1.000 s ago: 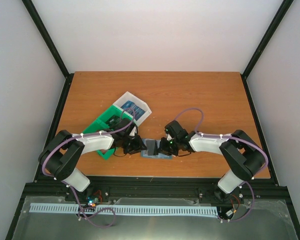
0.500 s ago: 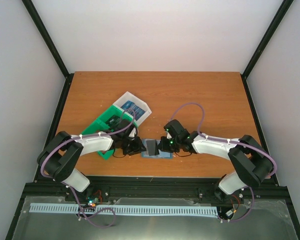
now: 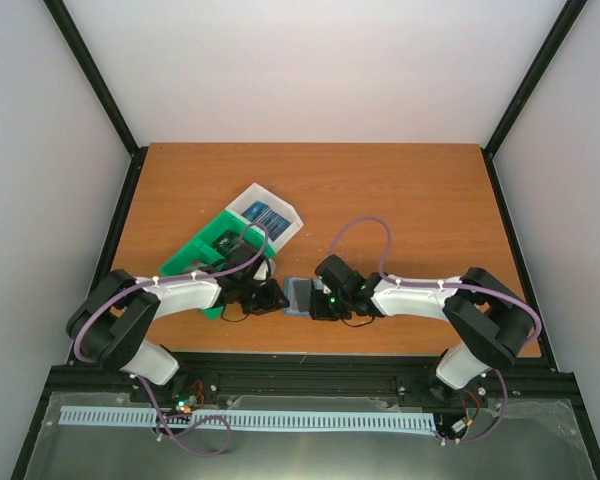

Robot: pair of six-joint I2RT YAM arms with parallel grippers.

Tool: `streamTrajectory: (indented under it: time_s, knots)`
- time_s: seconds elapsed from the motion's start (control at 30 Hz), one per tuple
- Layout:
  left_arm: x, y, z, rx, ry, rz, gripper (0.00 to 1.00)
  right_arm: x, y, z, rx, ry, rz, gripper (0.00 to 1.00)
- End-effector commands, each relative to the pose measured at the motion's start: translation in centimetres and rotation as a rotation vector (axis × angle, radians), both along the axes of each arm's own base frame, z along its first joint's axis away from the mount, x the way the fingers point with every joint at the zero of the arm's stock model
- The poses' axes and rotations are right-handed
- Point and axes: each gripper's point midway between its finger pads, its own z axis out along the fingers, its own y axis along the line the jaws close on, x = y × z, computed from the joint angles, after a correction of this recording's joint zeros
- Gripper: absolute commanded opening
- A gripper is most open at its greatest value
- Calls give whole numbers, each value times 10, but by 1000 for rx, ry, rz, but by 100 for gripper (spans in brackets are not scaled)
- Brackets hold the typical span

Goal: Put the credit cards into the card holder

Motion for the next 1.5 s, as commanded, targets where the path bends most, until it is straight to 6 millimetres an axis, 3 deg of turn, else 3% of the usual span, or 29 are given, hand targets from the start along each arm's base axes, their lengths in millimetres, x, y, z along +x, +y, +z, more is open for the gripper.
streamTrajectory:
  time_s: [0.0, 0.17, 0.3, 0.53, 0.6, 0.73, 0.87, 1.0, 1.27, 1.47]
  knots:
    - [4, 13, -7, 78, -55, 10, 28, 6, 1, -10, -44, -32, -16, 4]
    - [12, 7, 0, 50, -109, 0, 33, 2, 9, -18, -45, -54, 44, 4]
    - [16, 7, -9, 67, -102, 11, 32, 3, 15, -18, -62, -87, 78, 4]
    - [13, 17, -17, 107, -94, 36, 22, 11, 5, -14, -101, -118, 1, 6]
    - [17, 21, -7, 122, -133, 46, 24, 12, 0, -7, -110, -134, -13, 6]
    - [32, 14, 26, 90, -231, 34, 37, 13, -4, 12, -96, -182, 1, 8]
    - [45, 5, 42, 64, -281, 28, 39, 22, -12, 17, -174, -250, 40, 13]
    - [53, -9, 38, 32, -289, -8, 39, 31, -17, 19, -247, -345, 129, 25]
    - [60, -15, 19, 34, -233, -15, 42, 33, -14, 18, -296, -467, 347, 66]
    - [55, -15, 10, 27, -189, -15, 39, 27, -2, 3, -296, -461, 408, 72]
